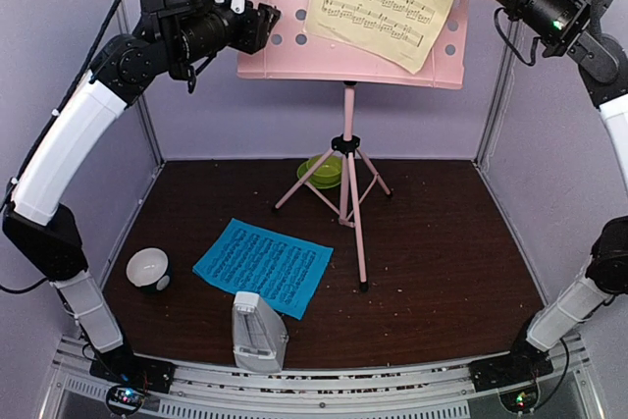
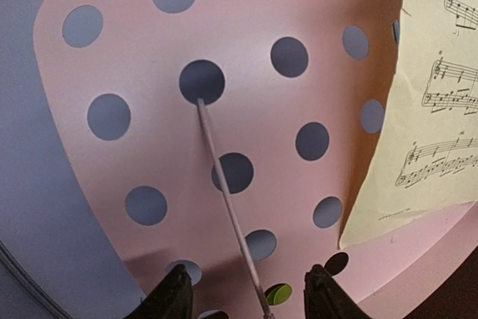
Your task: Set up the instrument practice props
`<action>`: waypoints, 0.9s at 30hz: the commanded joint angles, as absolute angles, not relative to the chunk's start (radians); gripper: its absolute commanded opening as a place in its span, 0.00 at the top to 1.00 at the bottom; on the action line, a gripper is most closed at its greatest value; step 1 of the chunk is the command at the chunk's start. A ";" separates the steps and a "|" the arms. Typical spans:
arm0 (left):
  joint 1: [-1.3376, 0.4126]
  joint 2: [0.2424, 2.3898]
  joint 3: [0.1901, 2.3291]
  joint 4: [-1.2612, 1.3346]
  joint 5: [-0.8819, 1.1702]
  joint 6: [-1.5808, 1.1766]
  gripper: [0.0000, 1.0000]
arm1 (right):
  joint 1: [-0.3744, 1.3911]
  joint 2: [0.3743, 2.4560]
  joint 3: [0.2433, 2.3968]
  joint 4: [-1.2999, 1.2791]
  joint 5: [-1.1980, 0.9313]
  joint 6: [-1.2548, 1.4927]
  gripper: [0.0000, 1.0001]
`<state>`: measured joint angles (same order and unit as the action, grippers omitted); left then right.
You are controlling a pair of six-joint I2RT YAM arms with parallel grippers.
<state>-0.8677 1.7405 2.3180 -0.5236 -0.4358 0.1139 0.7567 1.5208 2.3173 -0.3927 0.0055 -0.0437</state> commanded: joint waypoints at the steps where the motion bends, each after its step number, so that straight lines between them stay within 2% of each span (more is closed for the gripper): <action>1: -0.877 1.771 2.366 -0.469 -0.480 0.146 0.50 | 0.751 1.545 2.342 -0.361 0.024 -0.063 1.00; 10: -0.879 1.773 2.355 -0.416 -0.507 0.182 0.67 | 0.752 1.611 2.383 -0.295 0.038 -0.043 1.00; 17: -0.882 1.694 2.190 -0.270 -0.482 0.205 0.82 | 0.755 1.643 2.405 -0.268 0.049 -0.062 1.00; 24: -0.884 1.675 2.125 -0.205 -0.470 0.240 0.99 | 0.759 1.666 2.401 -0.251 0.038 -0.076 1.00; 27: -0.884 1.651 2.065 -0.139 -0.469 0.260 1.00 | 0.762 1.675 2.402 -0.248 0.050 -0.092 1.00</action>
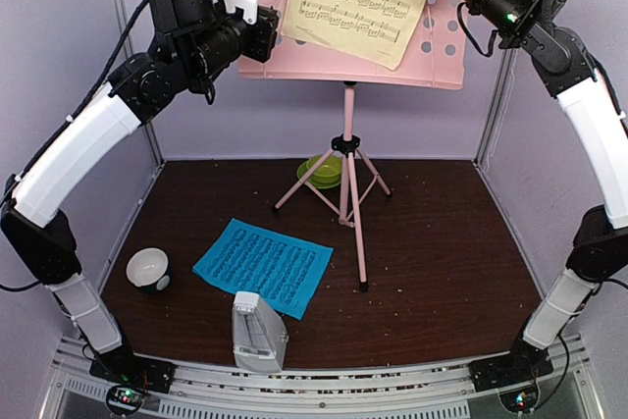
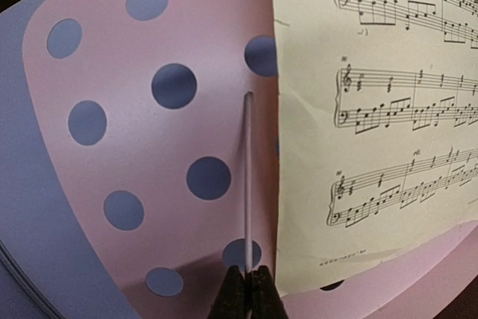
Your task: Set up the instrument practice props
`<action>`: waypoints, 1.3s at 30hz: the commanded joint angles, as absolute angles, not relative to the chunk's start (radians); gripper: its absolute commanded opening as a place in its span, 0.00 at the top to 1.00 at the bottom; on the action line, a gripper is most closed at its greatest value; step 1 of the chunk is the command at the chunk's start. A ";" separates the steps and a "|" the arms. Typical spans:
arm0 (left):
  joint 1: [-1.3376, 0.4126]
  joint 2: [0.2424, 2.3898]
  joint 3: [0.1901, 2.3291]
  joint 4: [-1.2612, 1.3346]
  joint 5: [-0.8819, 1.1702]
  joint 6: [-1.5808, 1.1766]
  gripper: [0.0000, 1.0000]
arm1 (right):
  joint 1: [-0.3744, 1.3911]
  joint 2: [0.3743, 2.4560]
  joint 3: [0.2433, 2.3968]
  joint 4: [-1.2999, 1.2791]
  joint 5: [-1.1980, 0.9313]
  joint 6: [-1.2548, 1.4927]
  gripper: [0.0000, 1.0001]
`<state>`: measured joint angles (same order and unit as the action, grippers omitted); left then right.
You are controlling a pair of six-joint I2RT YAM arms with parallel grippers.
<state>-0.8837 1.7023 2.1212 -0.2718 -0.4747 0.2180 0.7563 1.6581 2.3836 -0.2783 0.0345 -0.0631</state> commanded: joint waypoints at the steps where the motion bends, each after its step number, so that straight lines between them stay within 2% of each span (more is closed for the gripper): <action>1: -0.884 1.645 2.043 -0.120 -0.469 0.267 1.00 | 0.763 1.678 2.402 -0.251 0.052 -0.095 1.00; 7: -0.884 1.630 1.969 0.016 -0.482 0.328 1.00 | 0.770 1.678 2.395 -0.261 0.116 -0.114 1.00; 16: -0.888 1.618 1.866 0.195 -0.359 0.456 1.00 | 0.772 1.693 2.399 -0.253 0.111 -0.125 1.00; 33: -0.887 1.586 1.793 0.202 -0.275 0.479 1.00 | 0.809 1.785 2.400 -0.091 -0.079 -0.201 1.00; 39: -0.887 1.585 1.787 0.202 -0.272 0.475 1.00 | 0.824 1.810 2.400 -0.031 -0.066 -0.221 0.98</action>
